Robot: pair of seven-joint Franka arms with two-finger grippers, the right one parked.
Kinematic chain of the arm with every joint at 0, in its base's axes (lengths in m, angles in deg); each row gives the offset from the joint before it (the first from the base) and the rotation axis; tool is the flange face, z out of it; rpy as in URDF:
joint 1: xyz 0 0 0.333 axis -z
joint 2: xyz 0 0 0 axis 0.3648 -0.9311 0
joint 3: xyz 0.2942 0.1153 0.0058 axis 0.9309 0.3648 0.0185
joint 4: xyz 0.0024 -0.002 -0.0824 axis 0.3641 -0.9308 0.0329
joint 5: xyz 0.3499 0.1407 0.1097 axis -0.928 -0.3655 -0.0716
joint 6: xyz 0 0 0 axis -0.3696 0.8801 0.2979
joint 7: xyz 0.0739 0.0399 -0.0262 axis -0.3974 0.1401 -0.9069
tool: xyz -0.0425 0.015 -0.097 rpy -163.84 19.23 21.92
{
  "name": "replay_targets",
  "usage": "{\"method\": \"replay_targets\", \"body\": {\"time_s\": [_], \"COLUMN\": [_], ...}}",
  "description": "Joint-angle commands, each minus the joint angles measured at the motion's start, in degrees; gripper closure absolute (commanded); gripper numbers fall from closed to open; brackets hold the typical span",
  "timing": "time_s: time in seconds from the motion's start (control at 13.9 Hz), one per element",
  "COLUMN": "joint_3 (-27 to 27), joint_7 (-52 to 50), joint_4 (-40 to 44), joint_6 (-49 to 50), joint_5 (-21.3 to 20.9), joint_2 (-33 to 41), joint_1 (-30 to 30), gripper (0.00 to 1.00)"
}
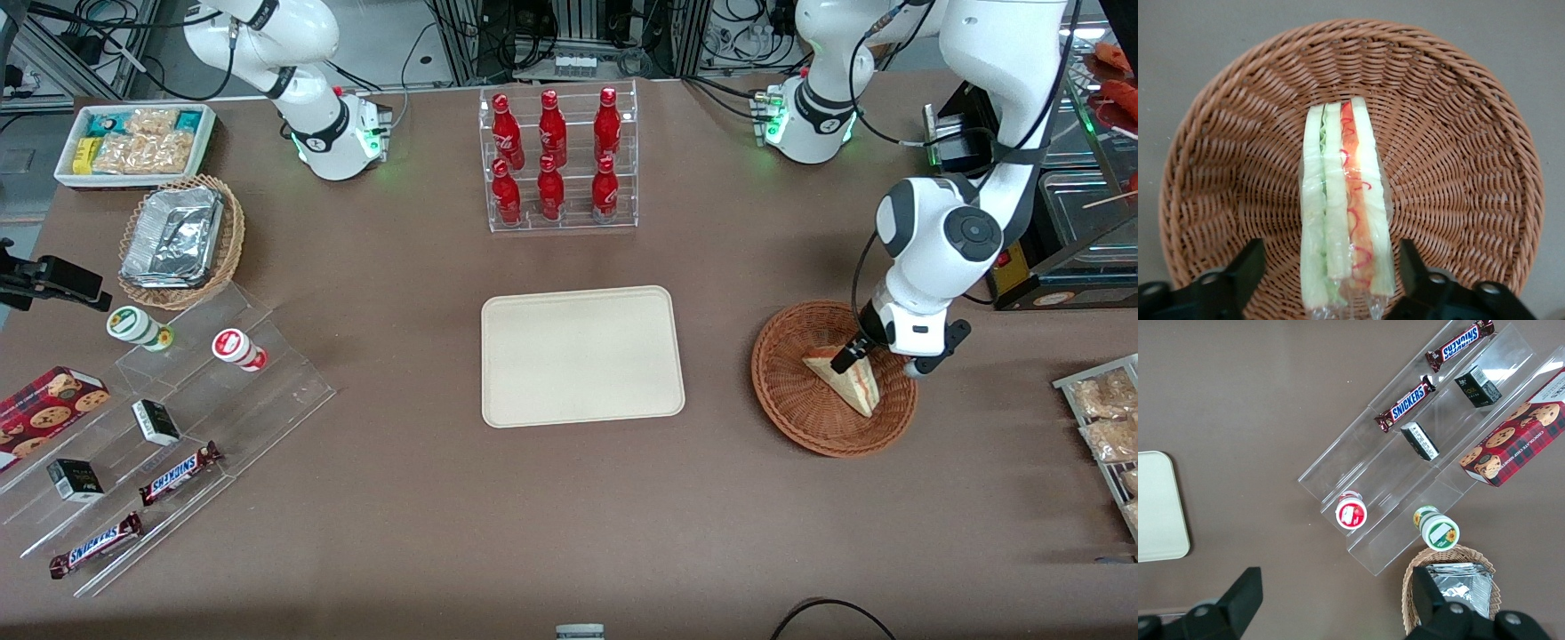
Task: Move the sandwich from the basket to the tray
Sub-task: 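Lift the sandwich up out of the basket with the left gripper, then carry the sandwich over the cream tray with the left gripper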
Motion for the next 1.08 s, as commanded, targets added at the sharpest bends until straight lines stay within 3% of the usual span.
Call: {"method": "replay_targets", "body": {"time_s": [0.0, 0.29, 0.43, 0.58, 0.72, 1.01], "joint_3": [-0.92, -1.89, -2.5, -6.35, -9.7, -10.68], "joint_7": [-2.99, -2.56, -2.12, -2.64, -2.21, -3.08], "joint_4": [0.54, 4.03, 11.74, 21.4, 29.24, 37.09], "joint_6": [-1.93, 4.35, 17.59, 29.92, 36.01, 36.92], "joint_5": [0.51, -0.19, -0.89, -5.97, -6.7, -6.7], "joint_2": [-1.36, 1.08, 2.5, 2.16, 0.14, -4.78], "joint_1": [-0.57, -0.65, -0.04, 0.14, 1.27, 11.54], "gripper": [1.0, 1.0, 1.0, 1.0, 1.0, 1.0]}}
